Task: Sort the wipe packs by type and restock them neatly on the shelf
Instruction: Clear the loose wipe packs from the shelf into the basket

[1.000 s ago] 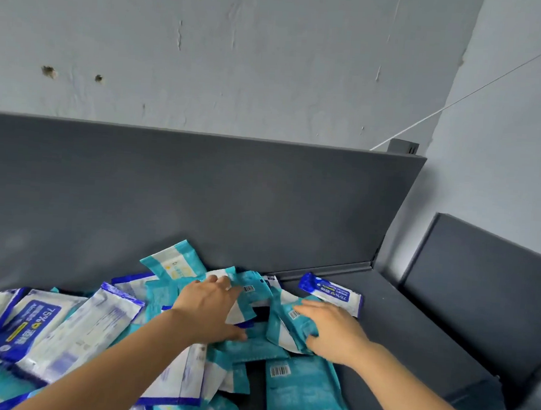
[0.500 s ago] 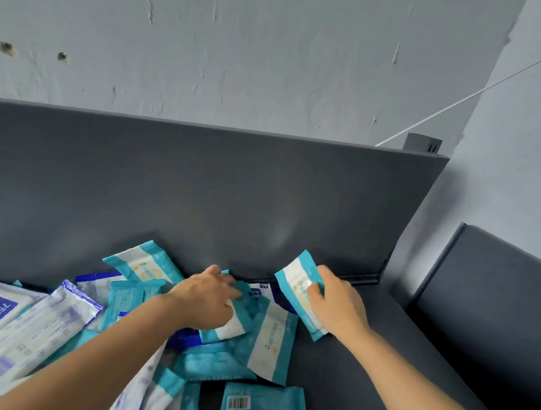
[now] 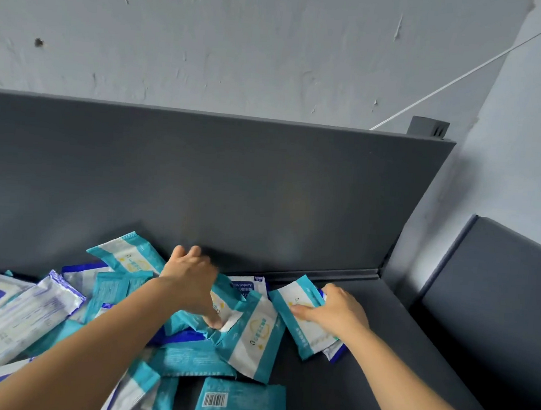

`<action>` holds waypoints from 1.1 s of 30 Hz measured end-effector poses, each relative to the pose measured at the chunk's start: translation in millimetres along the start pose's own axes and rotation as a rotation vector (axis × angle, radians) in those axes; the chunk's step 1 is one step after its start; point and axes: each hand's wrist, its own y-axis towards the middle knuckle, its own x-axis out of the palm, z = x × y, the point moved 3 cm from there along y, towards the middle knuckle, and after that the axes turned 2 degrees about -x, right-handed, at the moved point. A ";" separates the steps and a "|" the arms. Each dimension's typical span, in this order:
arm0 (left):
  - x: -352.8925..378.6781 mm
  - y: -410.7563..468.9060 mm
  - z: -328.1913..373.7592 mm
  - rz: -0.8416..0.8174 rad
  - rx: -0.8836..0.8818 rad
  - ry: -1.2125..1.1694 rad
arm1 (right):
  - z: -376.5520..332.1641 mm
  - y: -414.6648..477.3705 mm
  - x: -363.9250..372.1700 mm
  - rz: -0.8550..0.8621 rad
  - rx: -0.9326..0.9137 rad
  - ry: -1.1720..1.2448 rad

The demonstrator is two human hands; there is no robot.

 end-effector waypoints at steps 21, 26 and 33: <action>-29.0 -62.6 -31.3 0.517 0.145 -1.371 | -60.3 -170.1 -15.8 0.787 0.048 0.843; -33.1 -111.0 11.3 0.342 0.344 -1.631 | -66.6 -253.7 -8.6 0.920 0.111 0.896; -24.3 -200.6 90.3 0.079 0.600 -1.715 | -46.6 -383.4 6.8 1.076 0.309 0.808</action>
